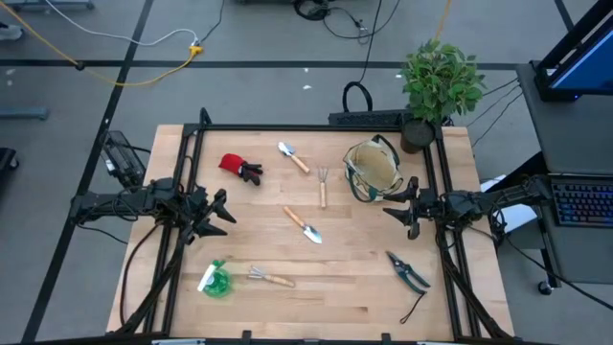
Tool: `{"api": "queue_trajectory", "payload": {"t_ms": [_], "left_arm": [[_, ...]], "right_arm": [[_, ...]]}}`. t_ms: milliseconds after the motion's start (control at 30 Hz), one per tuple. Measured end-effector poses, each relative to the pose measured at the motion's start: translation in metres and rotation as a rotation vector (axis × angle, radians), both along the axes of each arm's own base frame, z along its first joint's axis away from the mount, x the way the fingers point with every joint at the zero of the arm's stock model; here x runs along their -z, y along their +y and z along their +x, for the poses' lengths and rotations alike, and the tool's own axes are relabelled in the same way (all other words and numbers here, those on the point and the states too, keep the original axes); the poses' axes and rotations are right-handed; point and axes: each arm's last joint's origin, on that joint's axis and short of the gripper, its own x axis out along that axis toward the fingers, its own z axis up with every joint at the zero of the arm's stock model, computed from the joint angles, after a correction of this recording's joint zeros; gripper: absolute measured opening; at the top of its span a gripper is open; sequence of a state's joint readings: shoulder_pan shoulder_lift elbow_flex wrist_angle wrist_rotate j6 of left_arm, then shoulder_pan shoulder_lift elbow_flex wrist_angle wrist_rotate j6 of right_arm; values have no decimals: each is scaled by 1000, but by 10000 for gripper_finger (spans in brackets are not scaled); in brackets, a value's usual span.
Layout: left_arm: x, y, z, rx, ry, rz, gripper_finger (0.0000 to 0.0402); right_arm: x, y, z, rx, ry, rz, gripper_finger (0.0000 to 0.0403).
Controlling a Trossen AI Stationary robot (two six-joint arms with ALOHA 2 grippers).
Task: Pick & Place Garden tools in Gardening bag
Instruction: Put the green spray bottle into the gardening bag
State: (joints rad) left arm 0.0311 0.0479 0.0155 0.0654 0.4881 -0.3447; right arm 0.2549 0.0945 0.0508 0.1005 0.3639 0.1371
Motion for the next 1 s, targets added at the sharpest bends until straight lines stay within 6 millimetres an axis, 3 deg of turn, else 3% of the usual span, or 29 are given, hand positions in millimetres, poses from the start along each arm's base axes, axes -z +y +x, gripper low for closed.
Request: {"api": "queue_trajectory", "payload": {"t_ms": [367,633,767,900,1000], "left_arm": [[-2,4,1,-128,-28,-5,218],[-19,7,0,-242,-148,-185,218],[-28,12,-2,-380,-247,-267,218],[-36,14,-5,-394,-294,-448,218],[-36,14,-5,-398,-269,-480,218]], "right_arm": [[0,0,0,0,-5,41,166],[0,0,0,3,-6,58,166],[0,0,0,3,-10,87,166],[0,0,0,3,-10,87,166],[0,0,0,4,-10,86,166]]}}
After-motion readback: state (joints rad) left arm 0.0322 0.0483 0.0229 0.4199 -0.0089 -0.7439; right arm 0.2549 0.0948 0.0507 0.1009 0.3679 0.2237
